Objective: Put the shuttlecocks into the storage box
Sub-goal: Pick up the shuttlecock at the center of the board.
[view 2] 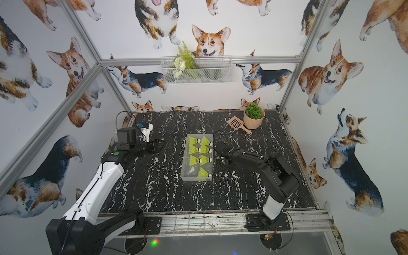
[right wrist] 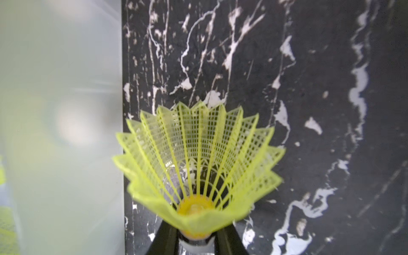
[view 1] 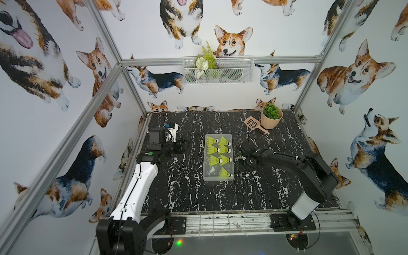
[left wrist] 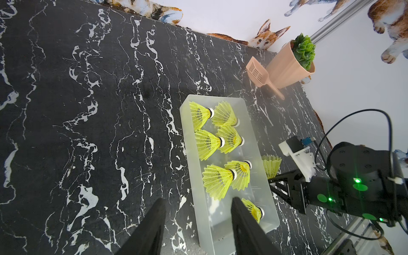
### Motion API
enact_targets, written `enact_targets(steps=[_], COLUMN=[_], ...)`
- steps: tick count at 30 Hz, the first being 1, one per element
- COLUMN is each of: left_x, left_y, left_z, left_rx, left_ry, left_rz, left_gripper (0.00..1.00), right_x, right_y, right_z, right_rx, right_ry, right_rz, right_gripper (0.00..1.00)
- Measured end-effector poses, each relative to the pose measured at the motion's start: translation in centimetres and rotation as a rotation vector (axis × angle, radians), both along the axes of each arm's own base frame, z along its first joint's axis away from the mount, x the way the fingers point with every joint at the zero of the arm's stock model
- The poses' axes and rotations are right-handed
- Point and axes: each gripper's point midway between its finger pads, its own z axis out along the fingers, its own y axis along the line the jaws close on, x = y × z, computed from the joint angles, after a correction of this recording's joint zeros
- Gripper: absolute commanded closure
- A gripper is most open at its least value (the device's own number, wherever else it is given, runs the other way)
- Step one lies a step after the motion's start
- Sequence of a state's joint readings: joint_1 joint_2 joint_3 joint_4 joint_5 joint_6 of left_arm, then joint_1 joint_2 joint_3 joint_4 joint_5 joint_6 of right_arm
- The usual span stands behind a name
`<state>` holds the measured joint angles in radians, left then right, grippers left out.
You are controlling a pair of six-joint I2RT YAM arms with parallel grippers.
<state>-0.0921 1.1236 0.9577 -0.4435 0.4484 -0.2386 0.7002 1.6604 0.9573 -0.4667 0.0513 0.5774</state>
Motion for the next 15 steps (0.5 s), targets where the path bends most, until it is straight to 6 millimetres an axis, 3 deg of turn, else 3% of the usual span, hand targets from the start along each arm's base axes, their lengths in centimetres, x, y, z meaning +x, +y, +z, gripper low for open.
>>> enact_targets(steps=[8, 11, 15], left_x=[-0.3, -1.0, -2.7], left_y=[-1.8, -4.2, -9.0], left_z=[0.0, 0.6, 2.3], left_rx=[-0.062, -0.087, -0.094], left_ry=[0.014, 0.0, -0.038], left_rz=[-0.076, -0.167, -0.333], left_gripper=[0.49, 0.49, 0.48], right_x=[0.6, 0.3, -0.5], right_y=[0.2, 0.9, 2.2], right_z=[4.8, 6.7, 9.6], right_rx=[0.022, 0.057, 0.116], right_ry=[-0.12, -0.138, -0.148], right_rz=[0.121, 0.189, 0.308], right_gripper=[0.76, 0.76, 0.77])
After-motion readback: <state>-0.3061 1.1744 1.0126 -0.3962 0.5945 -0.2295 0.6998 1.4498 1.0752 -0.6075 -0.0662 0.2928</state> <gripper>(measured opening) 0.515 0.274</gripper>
